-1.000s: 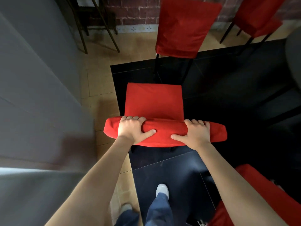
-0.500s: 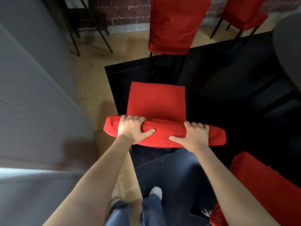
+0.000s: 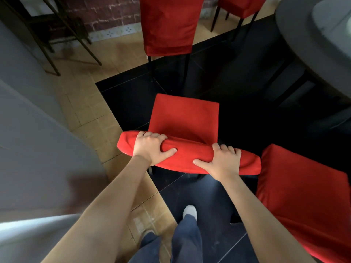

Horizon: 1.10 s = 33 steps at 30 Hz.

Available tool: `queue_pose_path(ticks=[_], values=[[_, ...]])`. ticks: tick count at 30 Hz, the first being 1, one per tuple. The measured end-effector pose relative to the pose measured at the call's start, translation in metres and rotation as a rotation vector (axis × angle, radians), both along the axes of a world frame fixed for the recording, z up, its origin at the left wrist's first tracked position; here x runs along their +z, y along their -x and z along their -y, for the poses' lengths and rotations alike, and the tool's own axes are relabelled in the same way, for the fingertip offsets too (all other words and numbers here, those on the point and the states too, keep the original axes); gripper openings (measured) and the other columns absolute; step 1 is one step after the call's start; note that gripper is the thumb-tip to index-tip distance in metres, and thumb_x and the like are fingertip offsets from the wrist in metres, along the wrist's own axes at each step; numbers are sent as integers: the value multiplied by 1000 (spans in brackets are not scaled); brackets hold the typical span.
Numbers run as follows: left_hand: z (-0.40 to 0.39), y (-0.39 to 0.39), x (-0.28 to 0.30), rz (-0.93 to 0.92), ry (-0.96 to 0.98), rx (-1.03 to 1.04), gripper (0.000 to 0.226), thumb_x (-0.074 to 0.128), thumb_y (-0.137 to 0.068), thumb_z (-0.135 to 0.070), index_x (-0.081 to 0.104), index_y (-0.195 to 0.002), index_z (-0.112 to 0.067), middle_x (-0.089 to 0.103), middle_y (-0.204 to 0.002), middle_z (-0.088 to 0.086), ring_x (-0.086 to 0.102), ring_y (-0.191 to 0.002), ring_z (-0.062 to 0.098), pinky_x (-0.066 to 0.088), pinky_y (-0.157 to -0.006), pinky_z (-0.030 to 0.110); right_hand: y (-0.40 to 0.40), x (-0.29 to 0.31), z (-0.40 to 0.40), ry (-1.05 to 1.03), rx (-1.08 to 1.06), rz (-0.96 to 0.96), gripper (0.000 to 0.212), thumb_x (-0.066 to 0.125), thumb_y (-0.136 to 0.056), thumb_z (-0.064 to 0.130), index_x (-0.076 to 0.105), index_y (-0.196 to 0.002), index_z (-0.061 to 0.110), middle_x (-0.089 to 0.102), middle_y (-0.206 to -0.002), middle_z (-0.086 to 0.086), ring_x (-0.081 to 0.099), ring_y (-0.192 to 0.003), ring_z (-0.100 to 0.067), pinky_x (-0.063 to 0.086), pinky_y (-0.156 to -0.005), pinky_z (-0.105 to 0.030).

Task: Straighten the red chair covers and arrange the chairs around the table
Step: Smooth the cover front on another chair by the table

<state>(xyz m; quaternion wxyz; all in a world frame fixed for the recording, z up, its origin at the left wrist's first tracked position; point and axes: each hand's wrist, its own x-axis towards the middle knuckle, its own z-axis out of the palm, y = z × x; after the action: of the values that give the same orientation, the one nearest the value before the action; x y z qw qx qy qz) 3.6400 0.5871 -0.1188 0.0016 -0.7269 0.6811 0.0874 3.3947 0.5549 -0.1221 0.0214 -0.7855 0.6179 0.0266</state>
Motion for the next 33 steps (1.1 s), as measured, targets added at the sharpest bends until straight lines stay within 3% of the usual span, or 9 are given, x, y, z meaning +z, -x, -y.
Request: queue_pose_path(ticks=[3,16,27,33], values=[[5,-4,0,7,4,-29,87,10,-66,-82,59,-119,-34,66,-114,-8,55,-111,18,30,-99,37,-3,0,-7,-1,-57,-12,102,25,-52,94,62,-109,17,67,-100,-6,58,-100,-31,33,-96,-46],[26,4,-3,-15,60,-53,87,12,-69,-79,64,-115,-27,69,-110,-6,59,-106,20,33,-96,36,7,-2,19,-3,-52,-4,103,28,-53,93,64,-113,17,68,-102,-5,59,-104,-32,33,-99,-47],[116,15,-6,11,32,-50,83,14,-72,-79,62,-118,-30,67,-113,-8,57,-108,18,34,-98,37,19,-2,110,9,-56,-14,98,28,-55,92,64,-104,16,69,-97,-6,60,-99,-31,35,-97,-46],[174,22,-8,30,2,-56,86,9,-71,-80,60,-121,-31,65,-117,-9,56,-112,18,32,-100,37,26,-1,166,1,-62,-7,100,18,-53,93,64,-100,18,69,-96,-2,60,-99,-28,33,-95,-45]])
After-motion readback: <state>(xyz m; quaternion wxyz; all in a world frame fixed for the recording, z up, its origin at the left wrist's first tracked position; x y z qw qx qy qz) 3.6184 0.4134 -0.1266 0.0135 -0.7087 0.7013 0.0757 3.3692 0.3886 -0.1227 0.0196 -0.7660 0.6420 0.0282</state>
